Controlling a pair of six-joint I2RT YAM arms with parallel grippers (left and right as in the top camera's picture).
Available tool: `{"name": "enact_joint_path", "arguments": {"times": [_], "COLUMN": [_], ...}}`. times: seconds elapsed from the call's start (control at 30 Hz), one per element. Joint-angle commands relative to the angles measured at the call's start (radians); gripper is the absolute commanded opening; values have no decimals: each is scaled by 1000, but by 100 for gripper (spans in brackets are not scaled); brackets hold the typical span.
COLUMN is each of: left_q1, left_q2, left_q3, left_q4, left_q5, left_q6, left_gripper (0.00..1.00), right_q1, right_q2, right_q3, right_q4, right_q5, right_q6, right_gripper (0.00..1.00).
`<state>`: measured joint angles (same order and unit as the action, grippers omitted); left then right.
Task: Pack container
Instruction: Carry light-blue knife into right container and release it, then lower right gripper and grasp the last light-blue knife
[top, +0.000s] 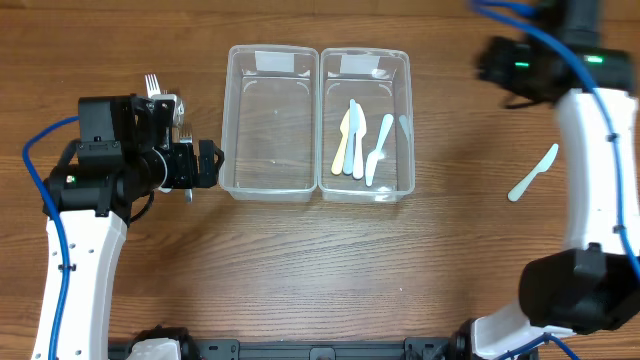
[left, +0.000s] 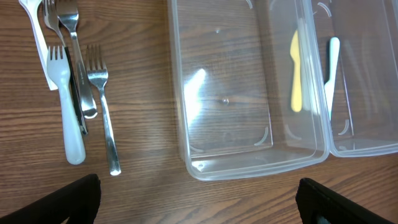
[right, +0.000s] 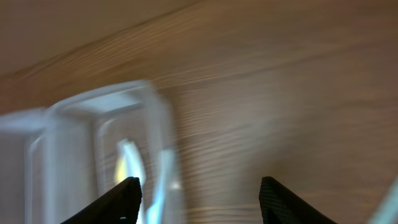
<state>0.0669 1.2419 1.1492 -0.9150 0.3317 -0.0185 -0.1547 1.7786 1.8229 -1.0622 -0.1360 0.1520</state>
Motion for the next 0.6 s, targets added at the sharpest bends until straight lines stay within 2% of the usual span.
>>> {"name": "enact_joint_path", "arguments": {"times": [0.0, 0.23, 0.57], "left_q1": [-2, -2, -2], "left_q2": [7, 7, 7], "left_q3": [25, 25, 25], "left_q4": [-1, -1, -1], "left_q5": [0, 0, 0], "left_q6": [19, 19, 19], "left_gripper": [100, 100, 100], "right_q1": [-143, -309, -351], "right_q2": [50, 151, 333], "right_q3": [-55, -111, -111], "right_q4": [-6, -6, -60], "right_q5": [31, 31, 55], "right_q6": [10, 0, 3], "right_gripper": [63, 62, 52]}}
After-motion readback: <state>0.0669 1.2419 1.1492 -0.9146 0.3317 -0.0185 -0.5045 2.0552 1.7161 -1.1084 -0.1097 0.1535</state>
